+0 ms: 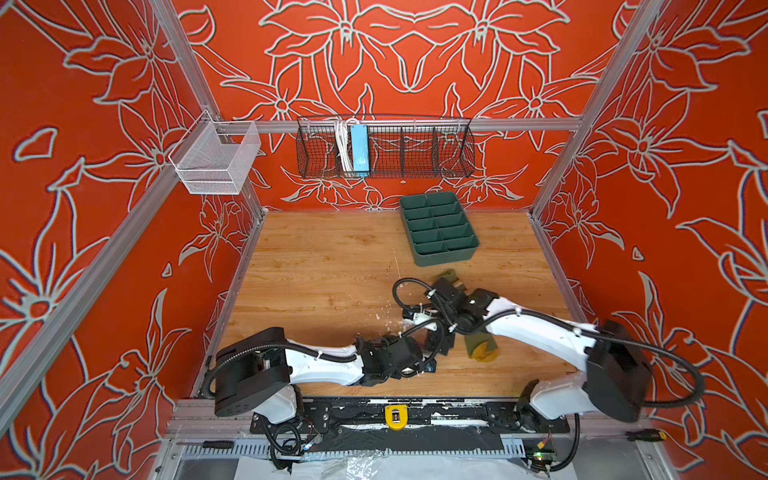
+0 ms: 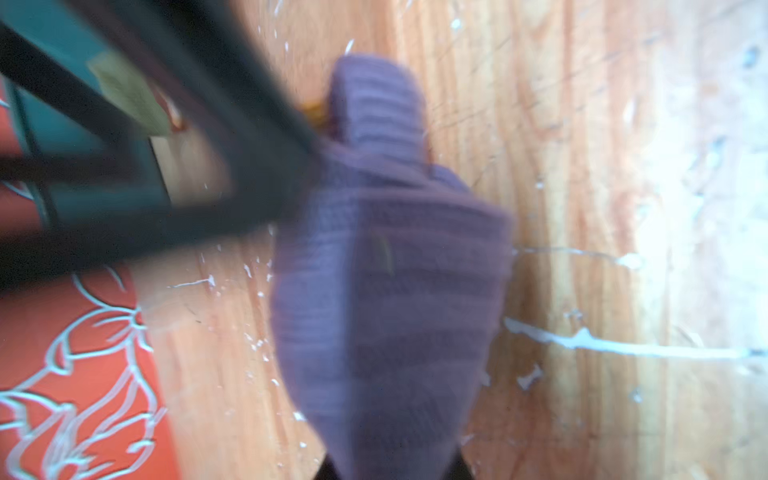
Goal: Roll the socks
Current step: 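Hold the roll with the left gripper while the right gripper releases and rises, then lower the right gripper and pinch the roll beside the left gripper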
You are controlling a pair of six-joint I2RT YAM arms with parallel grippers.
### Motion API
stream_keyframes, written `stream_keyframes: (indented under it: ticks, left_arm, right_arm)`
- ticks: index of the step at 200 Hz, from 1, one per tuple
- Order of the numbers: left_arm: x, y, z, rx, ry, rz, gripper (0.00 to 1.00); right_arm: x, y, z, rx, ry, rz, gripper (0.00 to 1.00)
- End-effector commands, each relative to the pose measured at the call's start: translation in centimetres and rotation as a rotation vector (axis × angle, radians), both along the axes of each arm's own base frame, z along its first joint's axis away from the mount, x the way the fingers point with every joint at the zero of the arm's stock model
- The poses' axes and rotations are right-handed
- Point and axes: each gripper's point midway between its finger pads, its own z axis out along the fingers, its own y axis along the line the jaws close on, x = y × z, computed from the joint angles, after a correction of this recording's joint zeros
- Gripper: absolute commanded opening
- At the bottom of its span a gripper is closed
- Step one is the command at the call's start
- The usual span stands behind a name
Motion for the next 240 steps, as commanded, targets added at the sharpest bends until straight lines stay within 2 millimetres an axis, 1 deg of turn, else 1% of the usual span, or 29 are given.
stream_keyframes:
  ticks: [1, 9, 28, 42, 53, 66, 78, 85, 98, 112, 122, 128, 132, 140, 157, 169, 184, 192, 212, 236, 237, 240]
  left_arm:
    - [-2.1, 2.8, -3.5, 0.132, 0.158, 0.026, 0.0]
    - [-2.2, 2.7, -3.6, 0.131, 0.178, 0.034, 0.0]
    - [-2.5, 2.3, -3.7, 0.121, 0.25, 0.033, 0.0]
    - [-2.7, 1.8, -3.5, 0.107, 0.309, 0.031, 0.0]
    - [-2.9, 1.5, -3.3, 0.096, 0.376, 0.037, 0.0]
    - [-2.9, 1.3, -3.0, 0.086, 0.452, 0.055, 0.0]
    - [-2.7, 1.2, -3.0, 0.085, 0.502, 0.081, 0.0]
    - [-2.5, 1.4, -3.2, 0.101, 0.525, 0.1, 0.0]
    - [-2.2, 1.5, -3.5, 0.113, 0.575, 0.128, 0.0]
    - [-1.7, 1.5, -3.5, 0.115, 0.631, 0.178, 0.0]
    - [-1.4, 1.4, -3.3, 0.113, 0.683, 0.212, 0.0]
    - [-1.2, 1.4, -3.3, 0.112, 0.714, 0.239, 0.0]
    - [-1.1, 1.4, -3.3, 0.112, 0.738, 0.257, 0.0]
    - [-0.8, 1.3, -3.3, 0.113, 0.778, 0.298, 0.0]
    - [-0.6, 1.1, -3.5, 0.128, 0.889, 0.37, 0.0]
    - [-0.5, 1.1, -3.8, 0.147, 0.945, 0.401, 0.0]
    - [-0.5, 0.9, -4.2, 0.16, 0.992, 0.419, 0.0]
    - [-0.5, 0.8, -4.4, 0.166, 1.008, 0.425, 0.0]
    - [-0.4, 0.9, -4.8, 0.182, 1.031, 0.436, 0.0]
    - [-0.1, 1.2, -5.1, 0.19, 1.039, 0.456, 0.0]
    - [-0.1, 1.2, -5.1, 0.189, 1.038, 0.457, 0.0]
    - [0.0, 1.3, -5.1, 0.189, 1.039, 0.458, 0.0]
  right_arm:
    - [4.9, -3.3, 4.2, 0.011, -0.296, -0.184, 0.95]
    - [6.3, -4.8, 5.8, 0.033, -0.386, -0.264, 0.98]
    - [9.1, -8.7, 9.9, 0.09, -0.544, -0.464, 0.98]
    - [10.1, -11.6, 13.2, 0.119, -0.631, -0.6, 0.98]
    - [10.2, -13.1, 15.5, 0.152, -0.685, -0.666, 0.98]
    - [9.4, -13.7, 17.9, 0.208, -0.736, -0.675, 0.98]
    - [8.1, -12.8, 19.0, 0.271, -0.742, -0.599, 0.95]
    - [7.0, -12.0, 19.2, 0.304, -0.723, -0.529, 0.92]
    - [4.7, -10.2, 18.8, 0.338, -0.674, -0.37, 0.89]
    - [2.1, -9.2, 17.5, 0.341, -0.614, -0.236, 0.88]
    - [0.3, -8.7, 16.1, 0.323, -0.564, -0.146, 0.88]
    - [-0.7, -8.6, 14.8, 0.291, -0.53, -0.091, 0.88]
    - [-1.2, -8.6, 14.2, 0.269, -0.52, -0.06, 0.88]
    - [-2.1, -8.8, 12.3, 0.201, -0.497, -0.011, 0.87]
    - [-3.0, -9.7, 8.8, 0.014, -0.521, 0.099, 0.86]
    - [-3.3, -10.1, 6.8, -0.114, -0.571, 0.195, 0.86]
    - [-3.2, -10.0, 5.1, -0.235, -0.644, 0.3, 0.86]
    - [-3.1, -9.7, 4.8, -0.258, -0.663, 0.32, 0.85]
    - [-3.0, -7.5, 4.6, -0.227, -0.702, 0.357, 0.85]
    - [-3.6, -3.9, 3.4, -0.157, -0.686, 0.393, 0.85]
    - [-3.5, -3.7, 3.7, -0.145, -0.693, 0.389, 0.85]
    - [-3.6, -3.3, 3.3, -0.143, -0.678, 0.391, 0.84]
